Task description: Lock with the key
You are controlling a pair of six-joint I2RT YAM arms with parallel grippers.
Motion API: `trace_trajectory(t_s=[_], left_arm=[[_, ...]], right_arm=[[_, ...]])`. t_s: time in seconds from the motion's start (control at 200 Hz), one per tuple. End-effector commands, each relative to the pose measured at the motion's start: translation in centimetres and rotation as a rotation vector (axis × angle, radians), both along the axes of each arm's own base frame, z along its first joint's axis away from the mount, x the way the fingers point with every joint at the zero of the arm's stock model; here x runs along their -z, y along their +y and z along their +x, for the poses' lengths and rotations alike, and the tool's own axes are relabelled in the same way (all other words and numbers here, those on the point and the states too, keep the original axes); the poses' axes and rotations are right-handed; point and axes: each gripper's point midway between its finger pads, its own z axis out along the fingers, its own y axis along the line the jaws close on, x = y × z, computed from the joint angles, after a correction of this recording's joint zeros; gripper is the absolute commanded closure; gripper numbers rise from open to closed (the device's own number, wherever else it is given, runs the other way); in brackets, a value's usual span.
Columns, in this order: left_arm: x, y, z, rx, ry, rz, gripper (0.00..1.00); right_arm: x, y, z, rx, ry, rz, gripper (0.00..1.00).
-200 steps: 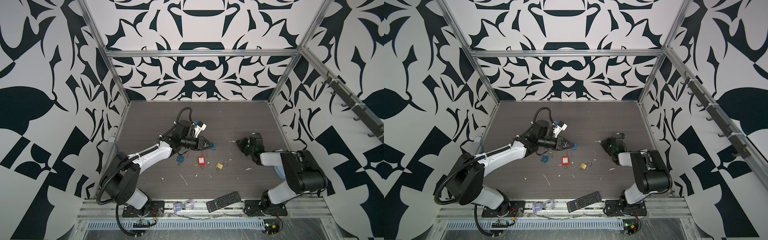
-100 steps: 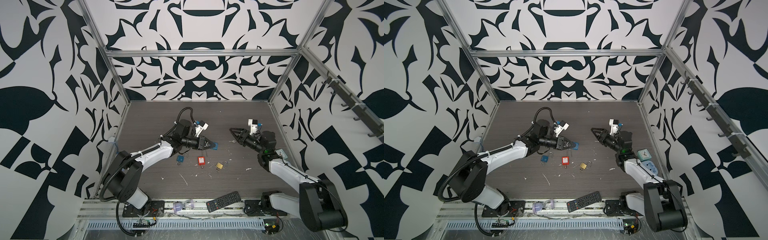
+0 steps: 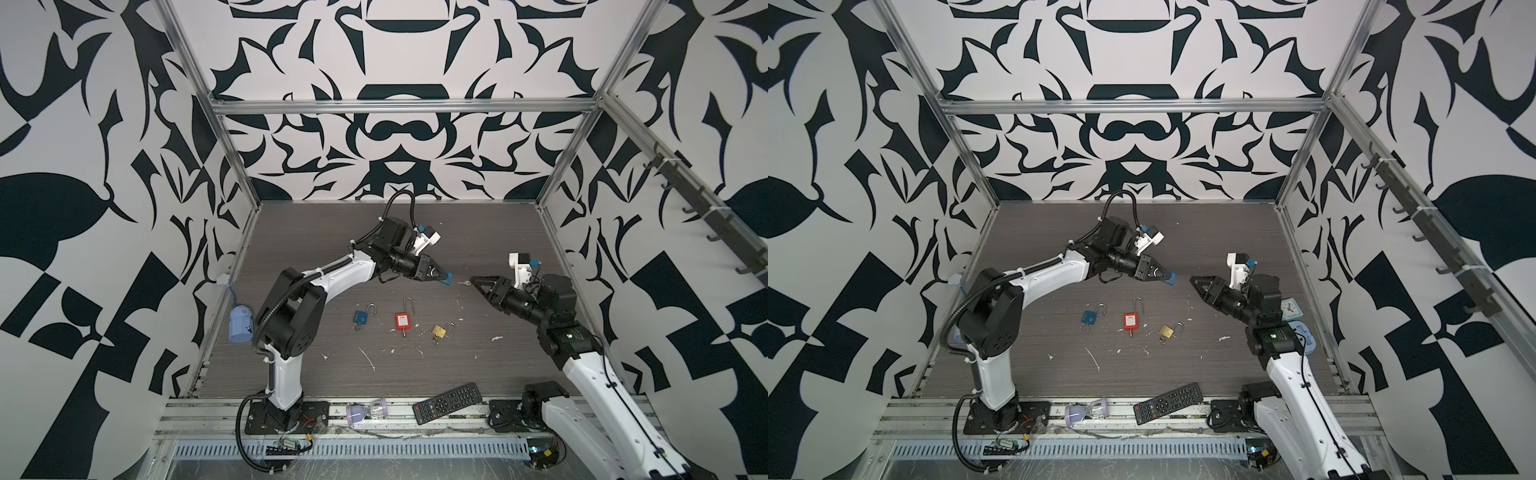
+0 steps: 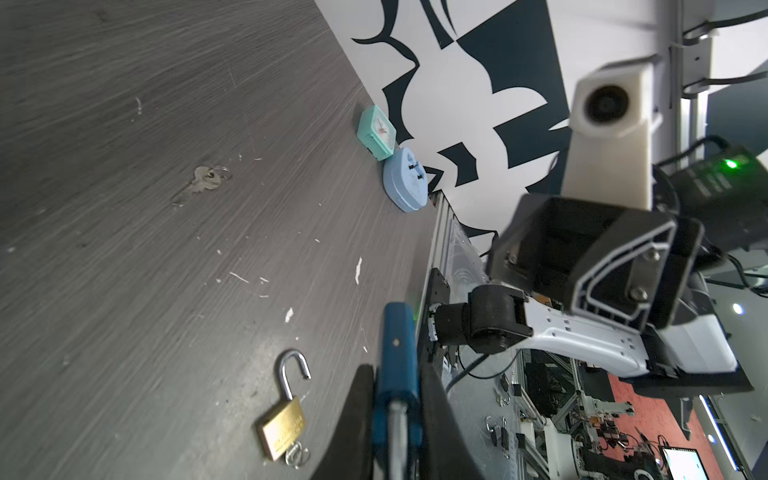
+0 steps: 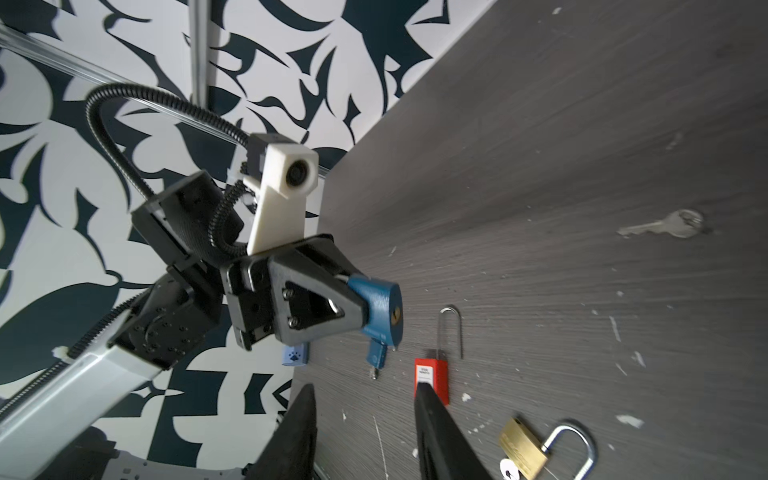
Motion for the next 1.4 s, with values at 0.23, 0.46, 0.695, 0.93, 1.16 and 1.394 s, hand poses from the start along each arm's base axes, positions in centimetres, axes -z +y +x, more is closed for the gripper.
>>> trace_trajectory(t_s=[0.23, 0.46, 0.695, 0.93, 1.16, 1.394], left_arm=[[6.0, -4.1, 1.1, 0.132, 0.072, 0.111, 1.00], [9.3, -5.1, 2.7, 0.137, 0.099, 0.183, 1.00], [12.9, -4.9, 3.5, 0.149, 0.091, 0.295, 1.00], [14.8, -4.9, 3.9, 0.165, 0.101, 0.341, 0.97], [15.3, -5.0, 4.5, 0.149, 0.103, 0.339, 0.65], [14.3, -4.9, 7.2, 0.080, 0.089, 0.302, 0.53]], right_arm=[[1.5, -1.8, -1.3, 0.067, 0.078, -0.115, 0.59], [1.5, -1.9, -1.8, 0.070, 0.076, -0.117, 0.59], [2.1, -1.9, -2.0, 0.072, 0.090, -0.113, 0.59], [2.8, -1.6, -1.8, 0.063, 0.103, -0.086, 0.58], [3.1, -1.5, -1.9, 0.061, 0.116, -0.080, 0.54], [3.4, -1.5, -2.1, 0.062, 0.122, -0.075, 0.54]])
